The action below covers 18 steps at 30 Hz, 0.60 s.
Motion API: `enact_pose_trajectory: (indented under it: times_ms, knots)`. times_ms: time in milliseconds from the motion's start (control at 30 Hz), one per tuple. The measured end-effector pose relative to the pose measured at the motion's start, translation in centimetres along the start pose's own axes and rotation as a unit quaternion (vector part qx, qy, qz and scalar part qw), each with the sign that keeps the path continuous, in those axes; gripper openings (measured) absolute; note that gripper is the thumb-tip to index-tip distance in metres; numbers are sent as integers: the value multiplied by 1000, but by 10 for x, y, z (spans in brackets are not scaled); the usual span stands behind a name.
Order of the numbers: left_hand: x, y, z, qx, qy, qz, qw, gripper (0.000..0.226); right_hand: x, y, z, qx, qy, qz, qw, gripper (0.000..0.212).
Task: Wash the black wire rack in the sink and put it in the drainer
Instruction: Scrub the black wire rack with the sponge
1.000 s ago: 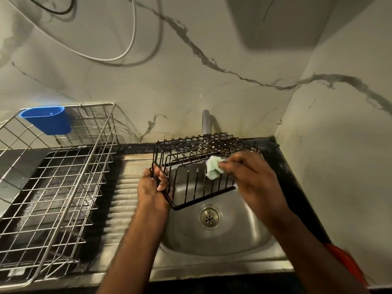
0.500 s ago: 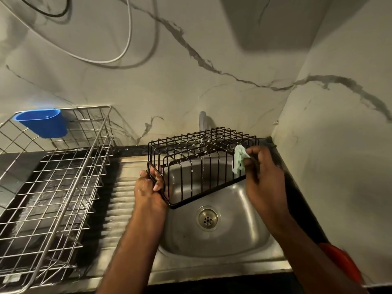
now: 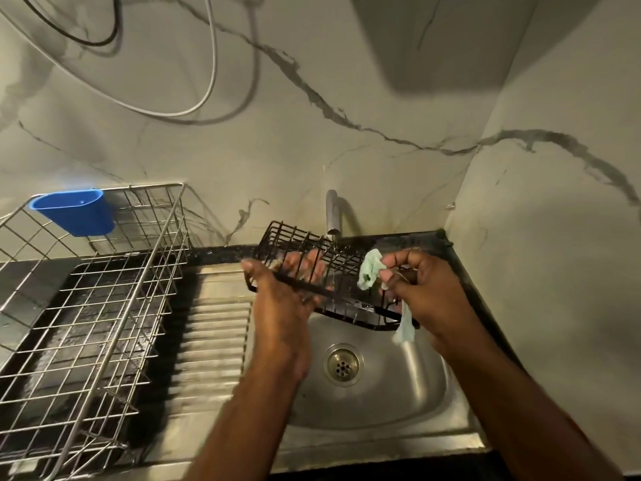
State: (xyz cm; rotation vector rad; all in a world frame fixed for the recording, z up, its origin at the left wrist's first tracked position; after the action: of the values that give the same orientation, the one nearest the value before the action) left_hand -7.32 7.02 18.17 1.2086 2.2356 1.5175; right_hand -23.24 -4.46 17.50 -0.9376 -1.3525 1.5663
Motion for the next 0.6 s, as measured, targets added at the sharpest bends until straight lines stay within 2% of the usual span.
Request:
enact_pose_trajectory:
  times_ms: [200, 367, 433, 500, 600]
  knots:
    - [3, -21, -3, -59, -11, -4, 998, 11, 0, 5, 6, 71, 11, 24, 997, 15]
    - [-4, -24, 1, -72, -21, 2, 997, 10, 10, -1, 13, 197, -20, 34, 980, 17]
    - [-6, -28, 2, -86, -20, -3, 996, 19, 17, -17, 18, 315, 37, 105, 943, 15]
    - [-6, -29, 1, -105, -21, -16, 994, 27, 20, -33, 16, 327, 68, 184, 924, 15]
    - [-2, -29, -4, -134, -38, -40, 989, 29, 16, -37, 1, 327, -7, 271, 905, 21]
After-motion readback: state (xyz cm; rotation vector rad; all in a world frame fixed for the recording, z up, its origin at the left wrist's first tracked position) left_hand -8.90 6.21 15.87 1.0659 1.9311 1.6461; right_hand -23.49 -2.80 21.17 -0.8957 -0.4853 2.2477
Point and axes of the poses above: each hand's wrist, its own x-axis away from the middle knuckle, its own z-axis out of the back of the hand, y = z × x, the point moved 3 cm from there along -x, towards the middle knuckle, and after that the axes turned 4 degrees about -x, right-handed, at the moved point
